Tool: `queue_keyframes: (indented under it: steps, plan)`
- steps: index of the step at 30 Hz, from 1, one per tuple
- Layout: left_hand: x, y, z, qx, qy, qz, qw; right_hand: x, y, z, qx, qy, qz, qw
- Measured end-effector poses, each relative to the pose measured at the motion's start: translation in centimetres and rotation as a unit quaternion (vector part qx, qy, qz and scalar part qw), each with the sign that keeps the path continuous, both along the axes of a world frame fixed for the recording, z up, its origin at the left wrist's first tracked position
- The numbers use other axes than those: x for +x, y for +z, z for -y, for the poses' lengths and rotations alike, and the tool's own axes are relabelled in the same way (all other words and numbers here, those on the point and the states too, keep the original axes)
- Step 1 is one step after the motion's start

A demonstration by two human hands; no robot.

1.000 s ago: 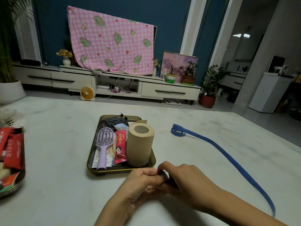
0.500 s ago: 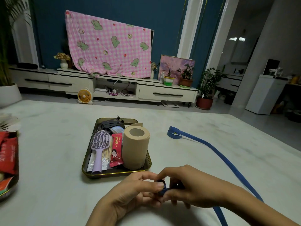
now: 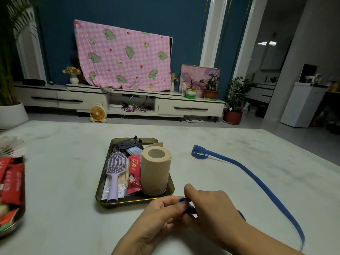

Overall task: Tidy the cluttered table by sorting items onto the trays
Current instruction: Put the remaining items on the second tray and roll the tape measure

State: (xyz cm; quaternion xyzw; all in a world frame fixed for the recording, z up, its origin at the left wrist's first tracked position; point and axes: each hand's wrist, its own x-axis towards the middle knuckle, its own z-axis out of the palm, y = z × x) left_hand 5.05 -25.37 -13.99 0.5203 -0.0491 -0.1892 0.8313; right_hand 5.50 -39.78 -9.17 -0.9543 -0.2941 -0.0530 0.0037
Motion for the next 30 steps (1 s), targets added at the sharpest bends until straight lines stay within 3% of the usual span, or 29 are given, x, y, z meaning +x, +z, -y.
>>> queue_keyframes:
  steps: [4, 11, 17, 20, 23, 28, 30]
  plan:
    - [0.2, -0.1, 0.0, 0.03, 0.018, 0.006, 0.999, 0.4, -0.4, -0.1, -0.012, 0.015, -0.012, 1.0]
    - [0.3, 0.1, -0.5, 0.048, -0.025, -0.001, 0.999, 0.1, 0.7, 0.7, 0.061, 0.068, -0.06, 0.994]
    - [0.2, 0.2, -1.2, 0.06, -0.048, -0.017, 0.997, 0.6, 2.1, 1.4, 0.117, 0.074, -0.221, 0.965]
    - [0.1, 0.3, -1.2, 0.076, -0.061, -0.009, 0.995, 0.6, 2.5, 1.8, 0.126, 0.073, -0.256, 0.956]
    - [0.0, 0.3, -1.1, 0.083, -0.06, -0.001, 0.995, 0.4, 2.3, 1.9, 0.122, 0.067, -0.232, 0.963]
    - [0.1, 0.1, -0.6, 0.049, -0.002, -0.014, 0.999, 0.3, 1.4, 2.0, 0.087, 0.037, -0.084, 0.992]
    - [0.1, 0.1, -0.3, 0.034, 0.018, -0.025, 0.999, 0.2, 1.1, 1.8, 0.086, 0.016, -0.064, 0.994]
